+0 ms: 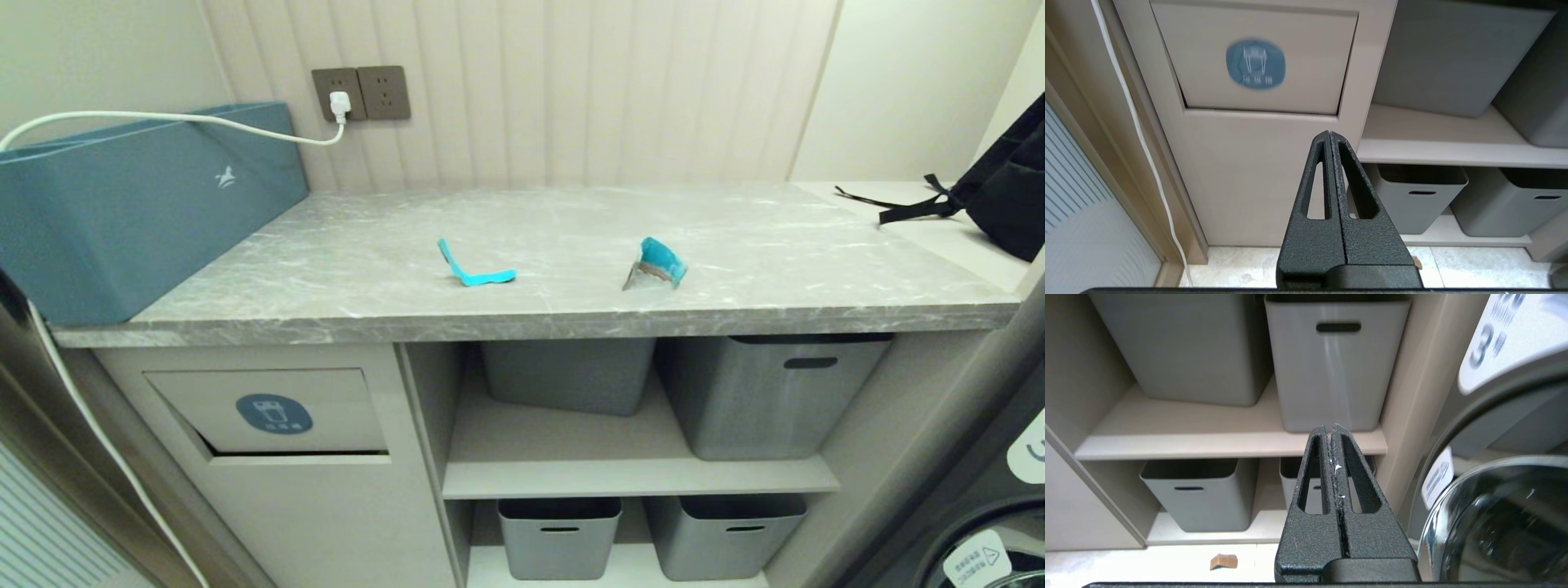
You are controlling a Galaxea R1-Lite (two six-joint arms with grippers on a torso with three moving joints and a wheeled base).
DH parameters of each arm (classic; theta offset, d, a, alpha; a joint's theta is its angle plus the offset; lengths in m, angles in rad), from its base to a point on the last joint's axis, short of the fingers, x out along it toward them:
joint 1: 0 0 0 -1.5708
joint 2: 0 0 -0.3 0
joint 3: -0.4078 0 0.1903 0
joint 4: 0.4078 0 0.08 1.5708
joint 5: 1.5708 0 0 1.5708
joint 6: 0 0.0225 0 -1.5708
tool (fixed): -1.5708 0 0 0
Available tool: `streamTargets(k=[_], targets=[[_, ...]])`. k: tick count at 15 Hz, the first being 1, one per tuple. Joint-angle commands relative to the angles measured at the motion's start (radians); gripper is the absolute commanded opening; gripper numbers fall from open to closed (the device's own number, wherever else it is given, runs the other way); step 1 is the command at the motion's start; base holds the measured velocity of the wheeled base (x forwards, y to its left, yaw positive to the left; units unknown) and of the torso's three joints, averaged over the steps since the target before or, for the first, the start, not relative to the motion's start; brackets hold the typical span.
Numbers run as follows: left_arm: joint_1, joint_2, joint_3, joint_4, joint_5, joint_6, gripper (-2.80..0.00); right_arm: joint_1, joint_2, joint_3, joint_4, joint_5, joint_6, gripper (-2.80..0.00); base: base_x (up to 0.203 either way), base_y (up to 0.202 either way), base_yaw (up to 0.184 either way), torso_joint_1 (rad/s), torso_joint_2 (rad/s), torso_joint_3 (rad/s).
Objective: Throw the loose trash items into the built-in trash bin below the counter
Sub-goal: Pick up the garbage
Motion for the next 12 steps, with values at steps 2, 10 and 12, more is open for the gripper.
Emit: streamTargets(k=[2, 10, 12], targets=[[0.0, 0.0, 0.002, 0.0, 0.0, -0.001, -2.8, 0.0, 0.002, 0.002, 0.0, 0.002, -0.004, -2.8, 0.0, 0.0, 0.0, 0.206, -0.47, -0.284], [0.0, 0.0, 0.002, 0.0, 0.0, -0.001, -2.8, 0.0, 0.002, 0.002, 0.001, -0.001, -0.001, -2.8, 0.0, 0.0, 0.0, 0.228, -0.51, -0.283], [0.0, 0.001, 0.002, -0.001, 0.0, -0.001, -2.8, 0.0, 0.002, 0.002, 0.001, -0.001, -0.001, -2.8, 0.0, 0.0, 0.0, 0.247, -0.55, -0.295]])
